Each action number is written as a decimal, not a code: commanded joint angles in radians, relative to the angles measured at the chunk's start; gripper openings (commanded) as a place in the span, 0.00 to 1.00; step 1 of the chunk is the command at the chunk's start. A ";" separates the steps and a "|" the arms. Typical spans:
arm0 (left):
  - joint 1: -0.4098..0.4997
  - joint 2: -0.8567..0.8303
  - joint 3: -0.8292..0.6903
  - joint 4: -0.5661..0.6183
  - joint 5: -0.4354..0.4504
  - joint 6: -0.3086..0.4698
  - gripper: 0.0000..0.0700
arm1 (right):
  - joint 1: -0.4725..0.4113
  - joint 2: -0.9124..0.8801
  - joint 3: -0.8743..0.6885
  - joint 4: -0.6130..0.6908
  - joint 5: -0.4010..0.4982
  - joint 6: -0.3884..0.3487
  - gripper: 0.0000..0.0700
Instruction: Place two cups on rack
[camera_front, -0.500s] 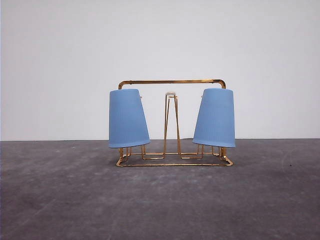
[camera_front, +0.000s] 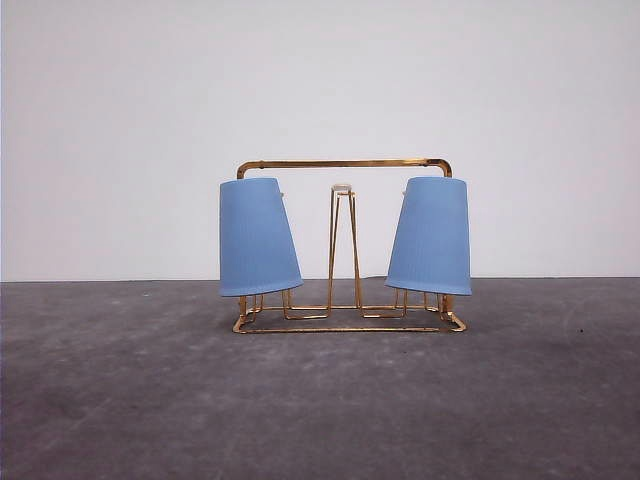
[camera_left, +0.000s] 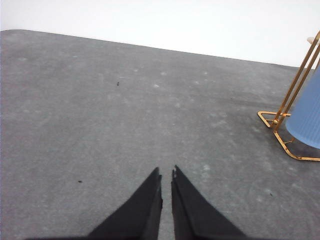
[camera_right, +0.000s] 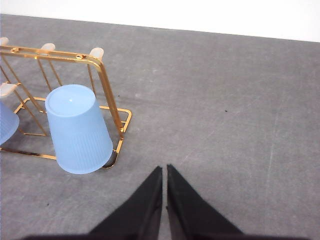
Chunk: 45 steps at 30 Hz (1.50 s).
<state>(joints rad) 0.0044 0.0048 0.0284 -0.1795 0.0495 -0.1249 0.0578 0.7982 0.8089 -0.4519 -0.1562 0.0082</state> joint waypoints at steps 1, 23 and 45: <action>0.002 -0.002 -0.016 -0.006 -0.001 -0.007 0.02 | -0.001 0.004 0.014 0.011 0.000 0.015 0.02; 0.002 -0.002 -0.016 -0.006 -0.001 -0.007 0.02 | -0.019 -0.556 -0.630 0.275 0.029 -0.113 0.02; 0.002 -0.002 -0.015 -0.007 -0.001 -0.007 0.02 | -0.029 -0.795 -0.797 0.298 0.072 -0.087 0.02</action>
<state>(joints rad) 0.0044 0.0048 0.0284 -0.1795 0.0495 -0.1253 0.0315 0.0036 0.0162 -0.1673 -0.0873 -0.0963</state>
